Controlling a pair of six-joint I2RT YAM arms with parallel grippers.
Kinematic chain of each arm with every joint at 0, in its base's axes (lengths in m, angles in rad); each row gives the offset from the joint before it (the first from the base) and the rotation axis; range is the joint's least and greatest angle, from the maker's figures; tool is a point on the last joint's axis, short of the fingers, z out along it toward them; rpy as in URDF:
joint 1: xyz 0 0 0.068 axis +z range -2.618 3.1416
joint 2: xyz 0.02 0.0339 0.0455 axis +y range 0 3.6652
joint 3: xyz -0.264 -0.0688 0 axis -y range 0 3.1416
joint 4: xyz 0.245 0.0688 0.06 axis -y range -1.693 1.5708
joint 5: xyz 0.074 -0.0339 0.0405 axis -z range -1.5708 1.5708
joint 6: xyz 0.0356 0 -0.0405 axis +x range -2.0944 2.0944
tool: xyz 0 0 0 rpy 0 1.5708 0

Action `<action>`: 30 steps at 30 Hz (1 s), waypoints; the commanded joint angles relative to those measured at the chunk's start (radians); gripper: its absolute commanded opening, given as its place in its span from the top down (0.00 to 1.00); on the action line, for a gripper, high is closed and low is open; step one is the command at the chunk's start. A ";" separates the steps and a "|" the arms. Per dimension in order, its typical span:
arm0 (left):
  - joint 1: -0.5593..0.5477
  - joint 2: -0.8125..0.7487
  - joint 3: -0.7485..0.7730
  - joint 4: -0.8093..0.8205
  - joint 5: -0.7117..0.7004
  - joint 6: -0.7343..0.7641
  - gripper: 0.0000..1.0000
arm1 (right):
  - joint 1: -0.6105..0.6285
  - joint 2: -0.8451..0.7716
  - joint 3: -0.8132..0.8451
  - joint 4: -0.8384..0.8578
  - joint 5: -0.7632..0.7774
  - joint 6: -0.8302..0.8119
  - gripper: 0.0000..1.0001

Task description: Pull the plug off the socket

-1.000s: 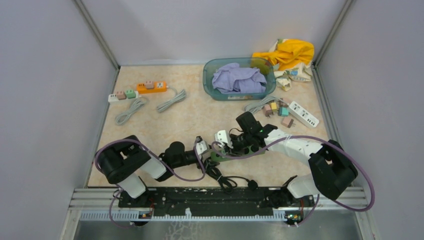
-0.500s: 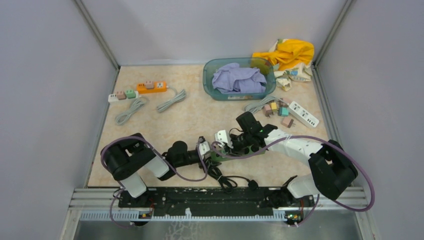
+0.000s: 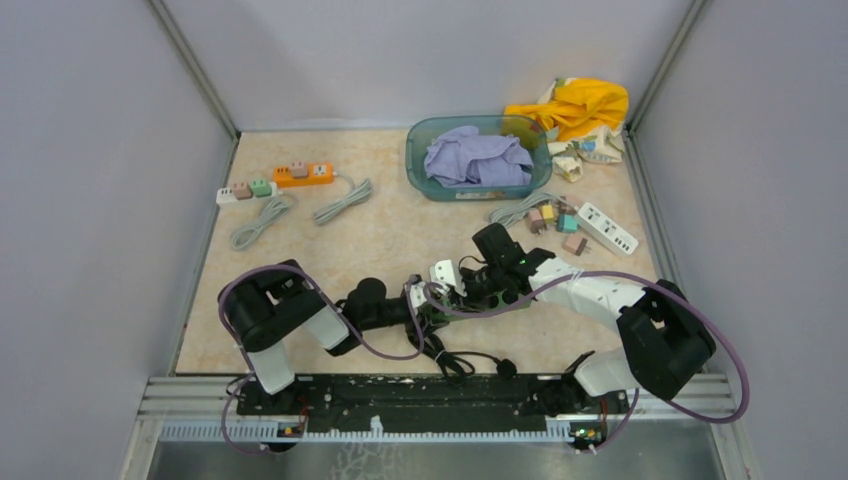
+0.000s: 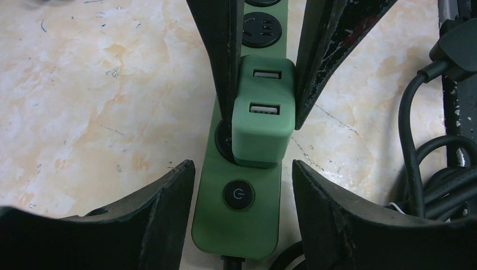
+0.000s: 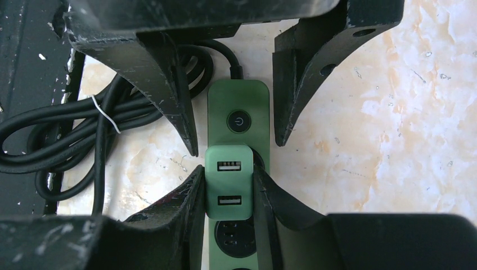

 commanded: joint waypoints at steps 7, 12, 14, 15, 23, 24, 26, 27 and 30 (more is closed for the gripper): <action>-0.003 0.007 0.008 -0.172 0.009 0.062 0.30 | -0.010 -0.028 0.058 0.018 -0.047 -0.004 1.00; -0.003 0.010 0.038 -0.256 0.010 0.074 0.49 | -0.011 -0.024 0.057 0.018 -0.054 -0.005 1.00; -0.002 0.017 0.044 -0.255 0.012 0.074 0.59 | -0.010 -0.023 0.056 0.020 -0.058 -0.001 1.00; -0.003 0.020 0.045 -0.255 0.012 0.072 0.65 | -0.010 -0.021 0.055 0.021 -0.060 0.001 1.00; -0.002 0.029 0.056 -0.261 0.036 0.067 0.93 | -0.011 -0.007 0.025 0.174 -0.089 0.169 1.00; -0.003 0.029 0.057 -0.261 0.038 0.064 0.93 | -0.011 -0.007 0.018 0.207 -0.066 0.193 1.00; -0.002 0.028 0.053 -0.260 0.040 0.061 0.95 | -0.018 -0.004 0.014 0.227 -0.020 0.193 1.00; -0.002 0.028 0.050 -0.259 0.038 0.059 0.96 | -0.029 -0.004 0.017 0.217 -0.011 0.176 1.00; -0.001 0.027 0.036 -0.241 0.034 0.053 0.97 | -0.080 -0.021 0.019 0.111 -0.042 0.028 1.00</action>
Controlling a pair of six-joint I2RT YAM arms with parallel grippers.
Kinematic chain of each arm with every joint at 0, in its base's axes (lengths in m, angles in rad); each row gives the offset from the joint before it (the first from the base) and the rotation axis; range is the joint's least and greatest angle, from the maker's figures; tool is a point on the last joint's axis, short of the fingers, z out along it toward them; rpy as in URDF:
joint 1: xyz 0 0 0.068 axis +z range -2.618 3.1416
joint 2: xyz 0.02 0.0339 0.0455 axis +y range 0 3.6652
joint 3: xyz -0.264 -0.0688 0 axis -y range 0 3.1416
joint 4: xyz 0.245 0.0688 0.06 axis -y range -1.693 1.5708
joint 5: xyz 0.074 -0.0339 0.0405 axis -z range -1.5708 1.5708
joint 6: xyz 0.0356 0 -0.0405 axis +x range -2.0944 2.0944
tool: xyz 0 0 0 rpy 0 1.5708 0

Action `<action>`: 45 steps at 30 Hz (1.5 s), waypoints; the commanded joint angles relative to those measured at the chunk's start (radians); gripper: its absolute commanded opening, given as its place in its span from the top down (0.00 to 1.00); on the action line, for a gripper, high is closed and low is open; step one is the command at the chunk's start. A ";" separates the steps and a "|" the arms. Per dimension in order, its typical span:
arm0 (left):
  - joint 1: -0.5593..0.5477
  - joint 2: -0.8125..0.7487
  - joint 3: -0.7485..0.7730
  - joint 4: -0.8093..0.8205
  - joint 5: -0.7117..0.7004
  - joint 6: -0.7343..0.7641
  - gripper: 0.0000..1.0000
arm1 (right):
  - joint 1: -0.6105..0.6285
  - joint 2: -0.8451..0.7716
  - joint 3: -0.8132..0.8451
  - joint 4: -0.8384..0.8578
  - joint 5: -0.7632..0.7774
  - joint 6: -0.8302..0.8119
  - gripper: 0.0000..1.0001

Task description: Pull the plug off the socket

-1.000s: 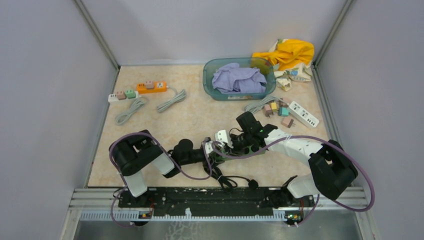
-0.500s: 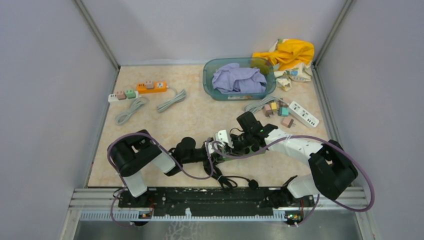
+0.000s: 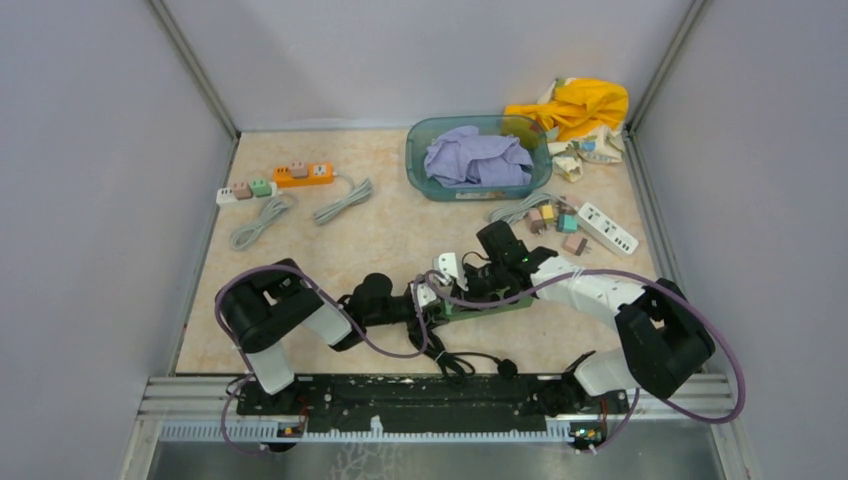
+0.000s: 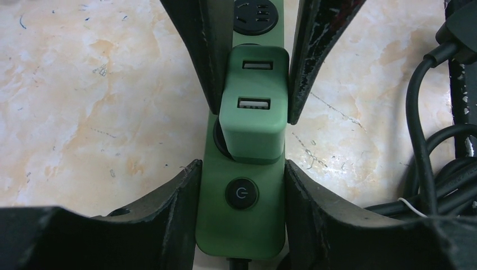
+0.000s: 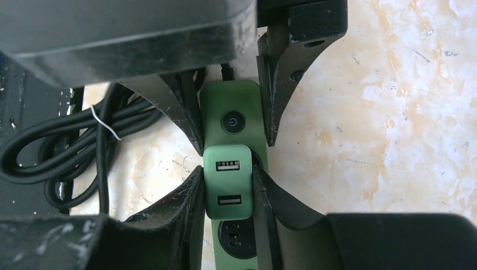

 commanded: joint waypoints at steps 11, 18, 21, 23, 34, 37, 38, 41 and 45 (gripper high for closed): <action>-0.006 0.047 -0.014 -0.098 0.000 -0.009 0.98 | 0.012 -0.034 -0.024 0.142 -0.161 -0.048 1.00; -0.007 0.044 -0.020 -0.099 0.000 -0.021 0.98 | -0.058 -0.019 0.005 0.166 -0.046 0.013 1.00; -0.007 0.044 -0.018 -0.099 0.003 -0.021 0.98 | -0.070 -0.045 0.013 0.008 -0.057 -0.194 1.00; -0.008 0.047 -0.013 -0.099 0.006 -0.022 0.98 | -0.069 -0.062 0.011 -0.053 -0.125 -0.261 1.00; -0.006 0.042 -0.011 -0.104 0.001 -0.033 0.98 | -0.005 -0.026 -0.006 0.242 -0.024 0.098 1.00; -0.007 0.041 -0.013 -0.104 -0.001 -0.031 0.98 | -0.045 -0.044 -0.011 0.245 -0.001 0.085 1.00; -0.007 0.041 -0.013 -0.104 -0.003 -0.031 0.98 | -0.072 -0.051 -0.012 0.228 -0.017 0.062 1.00; -0.008 0.043 -0.010 -0.104 -0.003 -0.030 0.98 | -0.109 -0.075 -0.013 0.129 -0.082 -0.047 1.00; -0.007 0.044 -0.006 -0.105 0.000 -0.030 0.98 | -0.110 -0.089 -0.012 0.040 -0.217 -0.147 1.00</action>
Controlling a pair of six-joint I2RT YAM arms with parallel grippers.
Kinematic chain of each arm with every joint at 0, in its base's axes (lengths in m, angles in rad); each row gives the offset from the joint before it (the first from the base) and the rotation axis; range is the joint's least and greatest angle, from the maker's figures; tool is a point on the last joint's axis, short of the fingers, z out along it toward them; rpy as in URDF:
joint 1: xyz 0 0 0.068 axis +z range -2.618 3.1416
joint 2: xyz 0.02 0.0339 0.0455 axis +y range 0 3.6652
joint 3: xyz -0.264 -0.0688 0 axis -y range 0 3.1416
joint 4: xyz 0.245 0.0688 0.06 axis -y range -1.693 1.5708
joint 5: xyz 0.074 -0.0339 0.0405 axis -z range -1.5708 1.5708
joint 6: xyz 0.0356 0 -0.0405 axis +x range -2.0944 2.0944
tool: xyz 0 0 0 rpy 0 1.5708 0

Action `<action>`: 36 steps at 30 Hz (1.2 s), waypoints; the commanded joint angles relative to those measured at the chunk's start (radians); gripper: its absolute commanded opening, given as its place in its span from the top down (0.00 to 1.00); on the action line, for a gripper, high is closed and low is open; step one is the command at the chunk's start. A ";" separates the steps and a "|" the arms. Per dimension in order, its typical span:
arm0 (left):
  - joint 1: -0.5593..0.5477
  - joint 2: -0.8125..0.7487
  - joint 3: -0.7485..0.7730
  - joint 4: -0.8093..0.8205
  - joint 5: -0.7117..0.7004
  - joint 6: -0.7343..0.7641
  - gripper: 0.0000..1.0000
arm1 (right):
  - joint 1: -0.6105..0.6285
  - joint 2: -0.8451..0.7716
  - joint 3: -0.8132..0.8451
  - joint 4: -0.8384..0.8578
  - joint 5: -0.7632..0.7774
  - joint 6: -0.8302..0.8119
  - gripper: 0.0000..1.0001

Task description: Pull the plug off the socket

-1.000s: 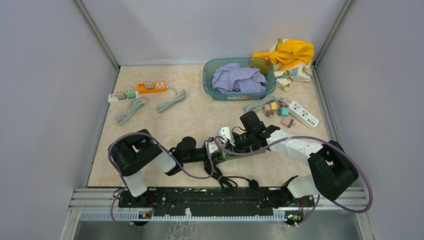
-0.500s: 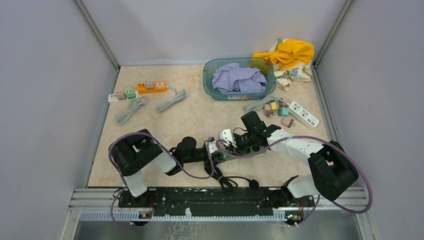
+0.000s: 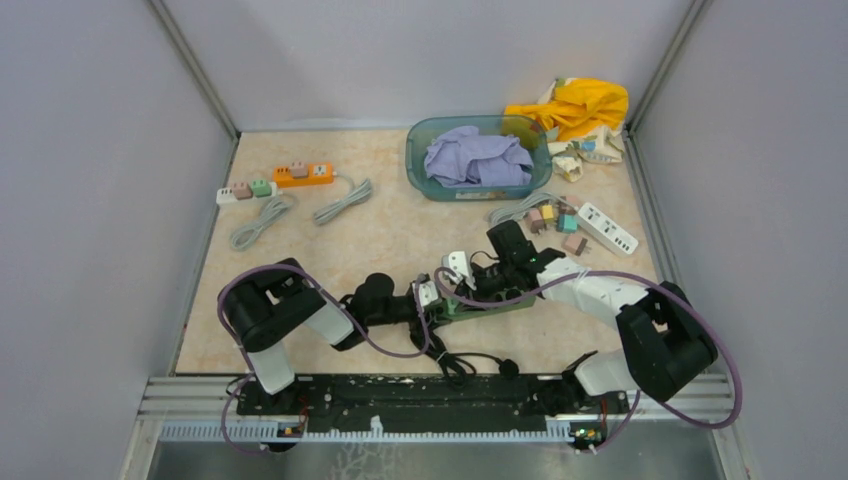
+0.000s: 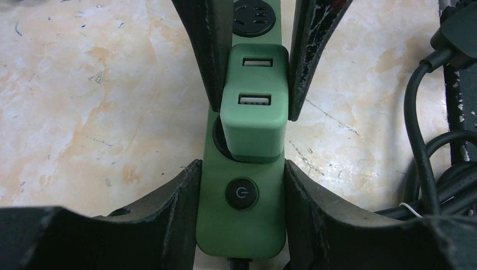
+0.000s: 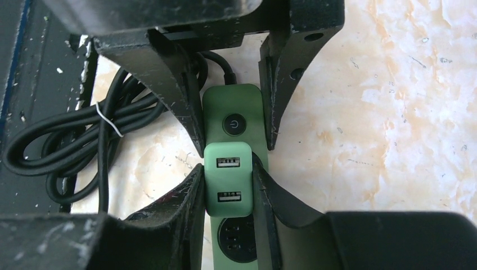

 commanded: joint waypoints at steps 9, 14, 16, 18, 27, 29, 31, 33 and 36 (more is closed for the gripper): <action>-0.003 0.020 -0.016 -0.126 -0.001 -0.015 0.98 | 0.034 -0.057 0.010 0.217 -0.042 0.150 1.00; -0.003 0.018 -0.014 -0.135 -0.001 -0.013 0.98 | 0.008 -0.057 0.014 0.250 0.053 0.173 1.00; -0.003 0.017 -0.013 -0.137 -0.001 -0.009 0.98 | -0.023 -0.062 0.023 0.201 0.039 0.118 1.00; -0.003 0.017 -0.014 -0.141 -0.002 -0.007 0.98 | -0.041 -0.071 0.028 0.143 0.016 0.048 1.00; -0.003 0.015 -0.010 -0.141 0.000 -0.008 0.98 | 0.019 -0.084 0.000 0.117 -0.144 -0.002 1.00; -0.004 0.015 -0.010 -0.141 0.001 -0.010 0.98 | 0.033 -0.079 -0.005 0.184 -0.106 0.074 1.00; -0.003 0.017 -0.007 -0.141 0.000 -0.011 0.98 | 0.034 -0.074 -0.005 0.255 -0.039 0.168 1.00; -0.004 0.020 -0.007 -0.141 0.001 -0.011 0.98 | 0.026 -0.078 -0.001 0.261 -0.005 0.174 1.00; -0.003 0.023 -0.007 -0.142 0.000 -0.009 0.98 | -0.006 -0.082 0.002 0.240 -0.001 0.158 1.00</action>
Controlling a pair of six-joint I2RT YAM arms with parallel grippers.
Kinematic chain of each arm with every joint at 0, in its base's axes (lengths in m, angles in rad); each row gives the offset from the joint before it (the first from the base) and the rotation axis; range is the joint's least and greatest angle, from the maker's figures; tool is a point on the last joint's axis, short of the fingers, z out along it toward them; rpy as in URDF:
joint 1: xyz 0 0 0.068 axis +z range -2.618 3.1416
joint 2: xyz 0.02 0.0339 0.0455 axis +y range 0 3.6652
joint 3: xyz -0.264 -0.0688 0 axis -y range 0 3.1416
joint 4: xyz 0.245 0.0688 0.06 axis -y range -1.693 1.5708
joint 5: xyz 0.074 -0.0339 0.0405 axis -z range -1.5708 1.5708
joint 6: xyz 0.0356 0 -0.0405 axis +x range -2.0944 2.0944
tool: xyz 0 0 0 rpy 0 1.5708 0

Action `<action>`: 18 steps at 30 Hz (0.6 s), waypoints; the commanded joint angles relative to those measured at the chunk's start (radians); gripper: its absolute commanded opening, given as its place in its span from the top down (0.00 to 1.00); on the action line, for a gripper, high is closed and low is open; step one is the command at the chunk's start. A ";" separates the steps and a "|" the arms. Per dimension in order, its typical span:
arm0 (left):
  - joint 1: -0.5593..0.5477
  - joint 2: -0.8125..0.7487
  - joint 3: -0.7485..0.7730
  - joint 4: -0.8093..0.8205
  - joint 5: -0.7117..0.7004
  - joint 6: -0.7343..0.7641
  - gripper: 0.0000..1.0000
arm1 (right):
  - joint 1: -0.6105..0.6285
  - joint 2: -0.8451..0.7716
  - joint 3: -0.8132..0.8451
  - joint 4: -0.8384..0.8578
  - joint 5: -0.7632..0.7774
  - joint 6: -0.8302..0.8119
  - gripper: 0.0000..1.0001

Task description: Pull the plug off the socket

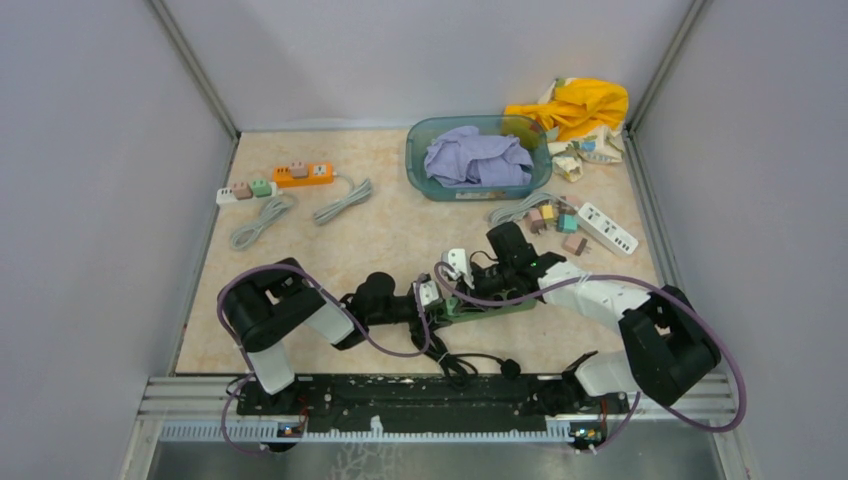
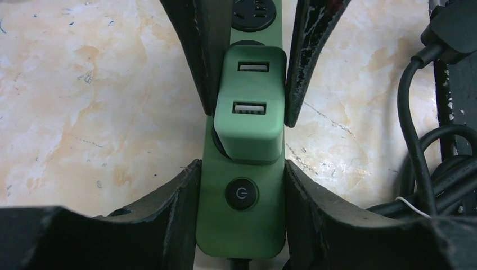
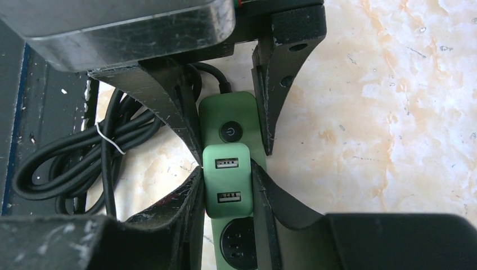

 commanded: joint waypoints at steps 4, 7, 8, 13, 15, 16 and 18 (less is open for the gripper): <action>-0.001 0.024 -0.018 -0.119 -0.014 -0.001 0.98 | -0.054 -0.072 0.043 0.123 -0.032 -0.004 1.00; -0.001 0.025 -0.016 -0.117 -0.014 -0.003 0.98 | -0.053 -0.082 0.044 0.084 -0.104 -0.045 1.00; -0.001 0.025 -0.016 -0.117 -0.013 -0.005 0.98 | -0.054 -0.083 0.042 0.068 -0.133 -0.062 1.00; -0.001 0.024 -0.012 -0.117 -0.013 -0.005 0.98 | -0.035 -0.083 0.034 0.061 -0.202 -0.077 1.00; -0.001 0.025 -0.010 -0.119 -0.013 -0.006 0.98 | -0.018 -0.082 0.023 0.111 -0.180 -0.034 1.00; -0.001 0.025 -0.009 -0.120 -0.013 -0.006 0.98 | -0.010 -0.082 0.018 0.144 -0.162 -0.002 1.00; -0.001 0.026 -0.008 -0.122 -0.013 -0.007 0.98 | -0.002 -0.079 0.009 0.208 -0.111 0.062 1.00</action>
